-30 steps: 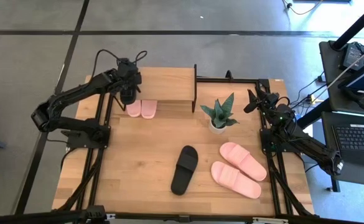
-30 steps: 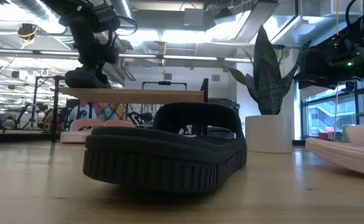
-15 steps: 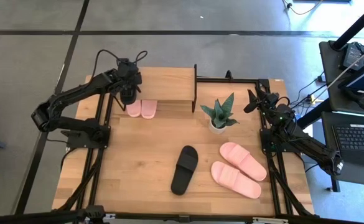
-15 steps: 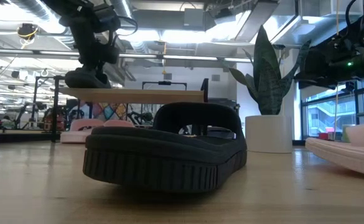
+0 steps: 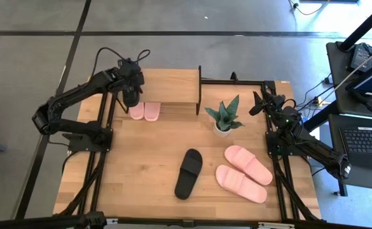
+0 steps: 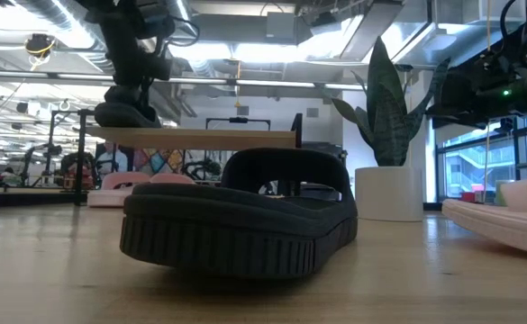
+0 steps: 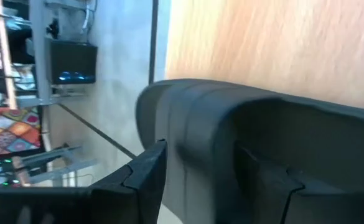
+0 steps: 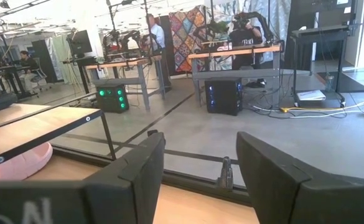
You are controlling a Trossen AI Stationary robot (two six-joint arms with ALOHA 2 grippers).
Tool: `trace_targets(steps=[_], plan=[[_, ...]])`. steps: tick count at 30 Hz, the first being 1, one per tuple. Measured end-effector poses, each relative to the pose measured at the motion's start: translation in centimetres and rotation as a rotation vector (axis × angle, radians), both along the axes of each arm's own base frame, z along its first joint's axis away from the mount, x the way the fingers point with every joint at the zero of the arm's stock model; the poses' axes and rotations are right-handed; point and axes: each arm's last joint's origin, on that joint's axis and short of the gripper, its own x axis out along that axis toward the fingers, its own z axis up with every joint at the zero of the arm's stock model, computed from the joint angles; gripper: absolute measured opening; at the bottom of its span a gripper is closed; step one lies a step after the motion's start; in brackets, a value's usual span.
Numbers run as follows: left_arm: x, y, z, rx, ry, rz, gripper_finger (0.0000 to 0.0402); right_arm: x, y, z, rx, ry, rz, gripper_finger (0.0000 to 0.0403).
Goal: Pick and place slides into the shelf
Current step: Put the black slipper on the shelf
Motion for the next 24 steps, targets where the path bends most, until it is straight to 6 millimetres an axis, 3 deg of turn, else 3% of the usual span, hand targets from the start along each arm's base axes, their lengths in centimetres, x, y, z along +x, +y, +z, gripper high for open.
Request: trace_targets(steps=[15,24], plan=[[-0.2,-0.4,0.1,-0.013,-0.006,0.026,0.0175,0.0,0.0,0.0,-0.007,0.014,-0.001,0.0200],[0.3,-1.9,2.8,-0.033,-0.038,0.008,0.0175,0.0,0.0,0.0,-0.008,0.015,-0.001,0.0200]])
